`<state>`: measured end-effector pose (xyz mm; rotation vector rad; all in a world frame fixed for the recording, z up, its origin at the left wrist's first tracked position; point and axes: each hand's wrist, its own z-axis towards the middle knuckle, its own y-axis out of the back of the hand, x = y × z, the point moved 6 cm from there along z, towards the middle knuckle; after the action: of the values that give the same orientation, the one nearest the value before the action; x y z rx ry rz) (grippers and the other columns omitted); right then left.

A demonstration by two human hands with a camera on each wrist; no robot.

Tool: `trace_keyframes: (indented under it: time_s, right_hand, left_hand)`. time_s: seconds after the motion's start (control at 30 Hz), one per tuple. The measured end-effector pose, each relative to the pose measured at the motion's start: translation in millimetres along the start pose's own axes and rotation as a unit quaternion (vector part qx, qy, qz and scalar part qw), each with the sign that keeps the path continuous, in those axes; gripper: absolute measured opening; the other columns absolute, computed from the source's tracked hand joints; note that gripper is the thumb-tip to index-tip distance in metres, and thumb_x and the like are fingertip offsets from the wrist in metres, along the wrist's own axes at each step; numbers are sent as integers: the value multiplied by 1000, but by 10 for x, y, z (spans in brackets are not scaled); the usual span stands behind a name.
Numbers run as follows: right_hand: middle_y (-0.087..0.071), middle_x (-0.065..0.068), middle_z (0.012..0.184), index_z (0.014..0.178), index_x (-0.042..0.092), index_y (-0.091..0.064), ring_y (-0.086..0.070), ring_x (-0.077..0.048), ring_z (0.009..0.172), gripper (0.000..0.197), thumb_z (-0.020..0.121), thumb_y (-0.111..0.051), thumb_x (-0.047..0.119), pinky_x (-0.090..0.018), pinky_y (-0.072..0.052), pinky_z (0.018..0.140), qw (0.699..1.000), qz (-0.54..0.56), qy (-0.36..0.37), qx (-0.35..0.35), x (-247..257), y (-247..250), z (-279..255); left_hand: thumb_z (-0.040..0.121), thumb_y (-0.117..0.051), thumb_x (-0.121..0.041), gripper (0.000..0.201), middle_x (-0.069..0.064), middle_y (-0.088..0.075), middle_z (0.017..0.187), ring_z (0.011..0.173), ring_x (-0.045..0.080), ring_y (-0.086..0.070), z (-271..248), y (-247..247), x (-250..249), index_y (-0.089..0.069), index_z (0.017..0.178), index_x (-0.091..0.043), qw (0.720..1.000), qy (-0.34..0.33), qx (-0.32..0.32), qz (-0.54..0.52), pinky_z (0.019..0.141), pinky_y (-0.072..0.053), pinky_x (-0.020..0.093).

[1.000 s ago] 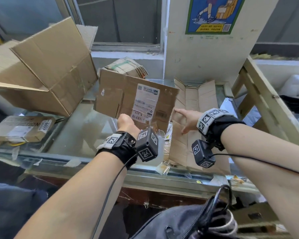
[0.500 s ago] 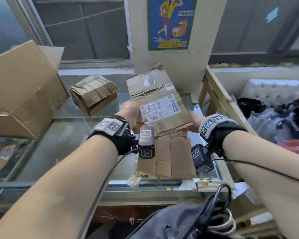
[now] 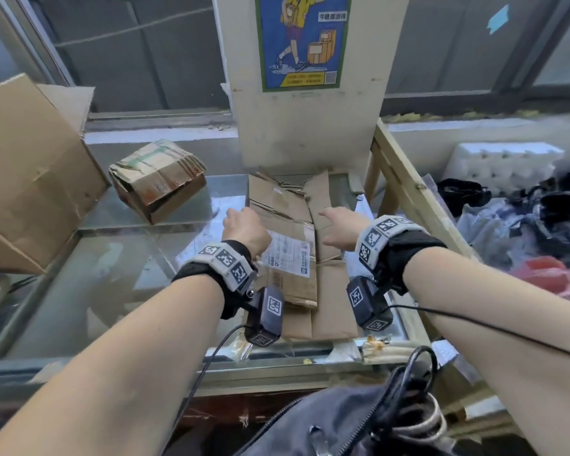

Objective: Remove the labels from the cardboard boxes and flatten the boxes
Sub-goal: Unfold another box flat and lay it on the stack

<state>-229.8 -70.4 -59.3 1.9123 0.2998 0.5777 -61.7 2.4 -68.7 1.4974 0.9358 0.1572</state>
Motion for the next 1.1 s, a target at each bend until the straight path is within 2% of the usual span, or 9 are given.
trace_keyframes:
  time_s: [0.1,0.17,0.27,0.33,0.47,0.57,0.67,0.83,1.1]
  right_hand:
    - [-37,-10,147,146,14,-32,-37,-28,134,67,88,-62,26,-37,-33,109,998,-41,51,5,183,-112,66]
    - [-30,-7,152,149,18,-25,-29,-26,139,78,85,-67,33,-39,-28,113,994,-75,70,24,250,-211,99]
    - [-20,-2,157,151,25,-16,-19,-25,143,94,78,-72,44,-46,-23,114,988,-129,65,54,260,-358,154]
    - [-17,0,157,151,29,-10,-16,-27,143,103,74,-75,47,-52,-21,115,985,-148,57,71,229,-433,193]
    - [-20,-1,155,149,37,-3,-18,-33,140,117,62,-77,60,-56,-20,113,980,-172,43,89,179,-581,328]
    - [-18,-5,154,147,42,1,-16,-42,138,125,53,-76,69,-60,-19,111,976,-187,27,103,190,-672,379]
    - [4,-4,159,148,42,7,4,-48,142,129,55,-81,60,-68,-13,109,978,-153,8,141,186,-760,403]
    - [29,-2,155,146,41,17,18,-46,140,141,51,-86,55,-71,-11,108,977,-118,-12,176,134,-868,542]
    - [26,1,156,150,23,17,21,-28,144,154,42,-86,61,-63,-1,113,967,-185,30,172,176,-932,804]
  left_hand:
    - [84,-61,-5,76,20,-30,145,128,36,-42,33,-74,-4,-17,147,-2,999,-27,40,19,100,-44,41]
    - [80,-72,-8,108,16,-12,155,136,38,-33,30,-170,32,8,152,-15,996,-36,84,10,106,-40,48]
    - [72,-84,-25,129,10,19,159,148,36,7,-9,-222,117,19,151,-18,990,-56,85,95,117,-18,51]
    - [66,-87,-34,138,10,27,158,146,33,19,5,-226,133,22,150,-20,978,-99,57,172,118,-7,52]
    - [59,-86,-52,133,14,17,160,147,33,17,64,-389,148,3,154,-24,938,-170,112,281,119,2,52]
    - [57,-87,-50,118,17,8,160,148,35,9,85,-484,163,-19,150,-27,929,-171,168,282,119,-6,52]
    - [56,-91,-38,124,14,9,160,148,34,6,133,-567,233,-12,151,-31,938,-141,215,233,113,-24,58]
    - [55,-92,-35,136,9,21,159,148,30,11,238,-686,322,3,153,-35,938,-122,253,203,115,-20,58]
    - [51,-92,-44,135,5,12,161,147,33,4,341,-706,323,-3,153,-37,931,-129,261,218,112,-23,60]
